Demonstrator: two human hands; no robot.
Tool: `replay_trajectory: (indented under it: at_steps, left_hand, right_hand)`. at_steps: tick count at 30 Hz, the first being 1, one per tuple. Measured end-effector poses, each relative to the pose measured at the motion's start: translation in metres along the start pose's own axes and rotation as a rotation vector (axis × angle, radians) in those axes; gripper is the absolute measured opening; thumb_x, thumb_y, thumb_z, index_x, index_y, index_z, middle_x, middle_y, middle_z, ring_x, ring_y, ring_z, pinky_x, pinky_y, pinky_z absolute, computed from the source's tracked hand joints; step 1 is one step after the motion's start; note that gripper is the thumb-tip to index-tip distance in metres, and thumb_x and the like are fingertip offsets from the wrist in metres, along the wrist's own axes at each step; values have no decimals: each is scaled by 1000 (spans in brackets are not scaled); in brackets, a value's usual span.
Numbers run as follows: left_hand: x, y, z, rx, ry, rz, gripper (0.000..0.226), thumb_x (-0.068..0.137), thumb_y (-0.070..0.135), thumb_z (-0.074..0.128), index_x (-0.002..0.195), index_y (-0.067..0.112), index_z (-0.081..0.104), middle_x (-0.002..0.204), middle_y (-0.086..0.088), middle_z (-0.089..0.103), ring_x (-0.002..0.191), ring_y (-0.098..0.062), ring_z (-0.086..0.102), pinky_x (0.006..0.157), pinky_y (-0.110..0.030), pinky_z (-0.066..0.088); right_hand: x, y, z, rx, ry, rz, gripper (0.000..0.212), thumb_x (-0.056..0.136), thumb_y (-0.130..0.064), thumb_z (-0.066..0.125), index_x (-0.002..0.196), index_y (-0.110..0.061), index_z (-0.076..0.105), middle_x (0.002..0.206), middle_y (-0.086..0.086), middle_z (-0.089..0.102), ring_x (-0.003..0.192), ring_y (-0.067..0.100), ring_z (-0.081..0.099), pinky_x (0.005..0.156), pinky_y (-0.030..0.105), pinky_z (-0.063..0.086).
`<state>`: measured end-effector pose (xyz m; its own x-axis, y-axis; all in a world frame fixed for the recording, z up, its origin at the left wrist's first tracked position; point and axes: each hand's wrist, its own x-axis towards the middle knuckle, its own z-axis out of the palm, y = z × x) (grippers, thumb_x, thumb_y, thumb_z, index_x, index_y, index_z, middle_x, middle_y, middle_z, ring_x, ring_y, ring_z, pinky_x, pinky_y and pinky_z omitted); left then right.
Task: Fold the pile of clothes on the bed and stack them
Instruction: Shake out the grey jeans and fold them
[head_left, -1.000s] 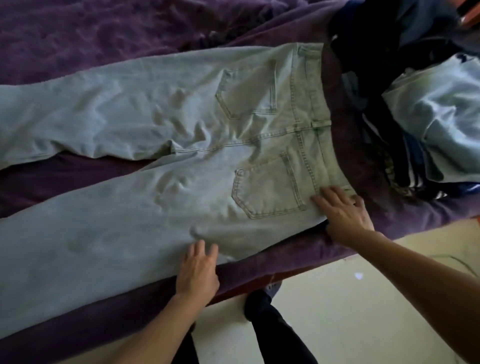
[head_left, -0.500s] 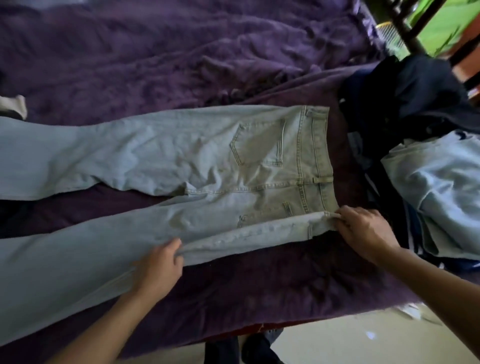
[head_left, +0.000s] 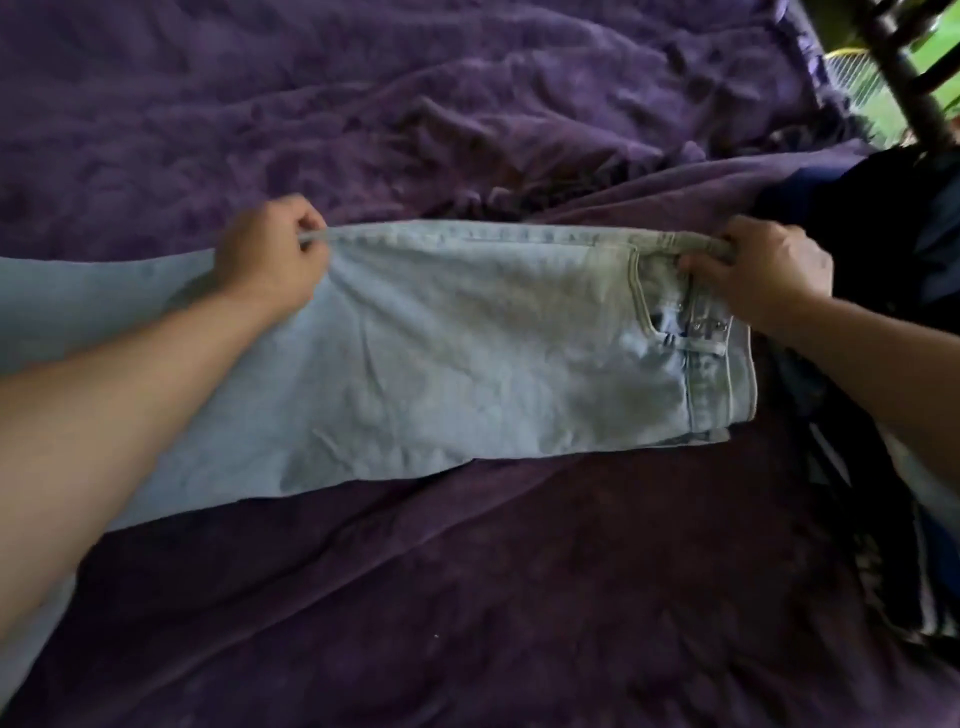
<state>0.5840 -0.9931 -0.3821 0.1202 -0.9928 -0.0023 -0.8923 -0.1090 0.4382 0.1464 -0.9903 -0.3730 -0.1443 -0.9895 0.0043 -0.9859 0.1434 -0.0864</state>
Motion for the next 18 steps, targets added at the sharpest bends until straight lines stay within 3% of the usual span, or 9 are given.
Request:
replay_trajectory:
  at_steps: [5,9,12,15,18]
  left_hand:
    - [8,2,60,190,53,-66,21,87,12,51,106,13,61,118,-21,53,116,-40,44,95,-46,37]
    - [-67,1,95,184,-116,91,25,84,13,55,108,10,62,116,-18,51,110,-38,46,91,-48,39]
    - [-116,-8,107,203,-250,55,38,87,15,56,124,10,59,134,-19,46,121,-37,42,97,-46,36]
    - [-136,-15,105,186,-294,-30,41,91,18,53,131,11,55,141,-19,42,126,-36,41,99,-47,37]
    - [-150,-20,83,185,-332,-101,37,91,20,52,126,10,58,129,-15,50,117,-34,47,96,-45,42]
  right_hand:
    - [12,-14,33,-172,29,-47,41,85,-38,58,113,-9,55,118,24,54,112,41,48,93,53,36]
    - [-30,-36,47,-69,81,-272,41,81,-29,54,120,-16,56,136,15,47,125,38,41,98,52,32]
    - [-70,-50,66,-33,-87,-461,43,90,-31,51,130,-19,56,149,13,40,139,35,32,105,51,30]
    - [-81,-49,87,-86,-318,-371,46,98,-37,41,144,-28,41,159,3,21,147,25,13,113,46,18]
    - [-71,-57,94,-124,-442,-326,47,98,-39,35,145,-32,35,161,1,13,148,23,7,114,49,17]
